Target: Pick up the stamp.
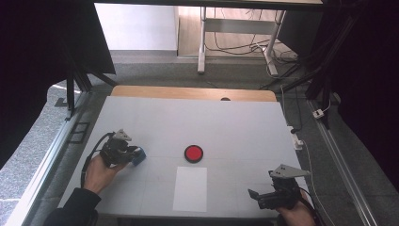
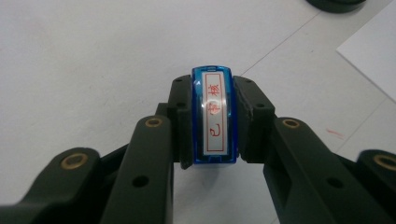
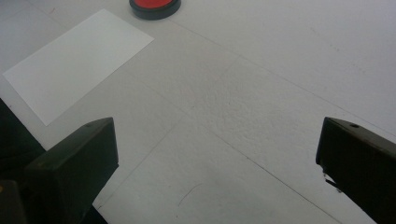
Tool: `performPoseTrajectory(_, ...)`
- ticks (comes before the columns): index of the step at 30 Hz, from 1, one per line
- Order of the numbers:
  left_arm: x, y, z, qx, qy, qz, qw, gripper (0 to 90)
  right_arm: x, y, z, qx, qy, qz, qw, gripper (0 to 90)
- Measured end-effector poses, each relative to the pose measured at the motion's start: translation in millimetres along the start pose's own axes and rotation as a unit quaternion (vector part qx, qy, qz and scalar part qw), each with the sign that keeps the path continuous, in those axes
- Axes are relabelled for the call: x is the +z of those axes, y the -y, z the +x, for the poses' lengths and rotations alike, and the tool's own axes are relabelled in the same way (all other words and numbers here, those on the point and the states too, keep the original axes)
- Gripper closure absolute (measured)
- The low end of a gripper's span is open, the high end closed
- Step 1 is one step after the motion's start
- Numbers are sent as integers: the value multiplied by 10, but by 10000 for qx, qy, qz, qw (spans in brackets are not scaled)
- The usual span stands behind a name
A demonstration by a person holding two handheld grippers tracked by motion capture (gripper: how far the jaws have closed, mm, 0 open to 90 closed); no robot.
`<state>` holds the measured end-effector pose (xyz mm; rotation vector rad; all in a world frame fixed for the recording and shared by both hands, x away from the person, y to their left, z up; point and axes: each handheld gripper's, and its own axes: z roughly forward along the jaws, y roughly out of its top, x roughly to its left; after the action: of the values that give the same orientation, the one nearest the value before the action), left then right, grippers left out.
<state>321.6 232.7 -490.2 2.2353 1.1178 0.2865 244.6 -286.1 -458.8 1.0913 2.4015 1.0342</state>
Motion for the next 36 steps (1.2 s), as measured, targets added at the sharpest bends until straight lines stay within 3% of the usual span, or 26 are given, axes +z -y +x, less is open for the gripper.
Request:
performPoseTrajectory(16, -229, -74, -145, 258, -56, -587, 9979, 707, 0, -1, -3, 21, -7, 1, 10000, 0)
performPoseTrajectory(18, -254, -100, -159, 175, 77, -613, 9979, 707, -1, -1, -5, 23, -17, 2, 10000, 0)
performPoseTrajectory(23, -271, -124, -200, 219, 138, -654, 9975, 707, -1, -1, -6, 21, -19, -1, 10000, 0)
performPoseTrajectory(32, -320, -237, -327, 434, 315, -897, 9945, 707, 1, -2, -8, 25, -15, -3, 10000, 0)
performPoseTrajectory(36, -338, -295, -406, 632, 412, -994, 9922, 707, 0, -2, -8, 28, -11, -4, 10000, 0)
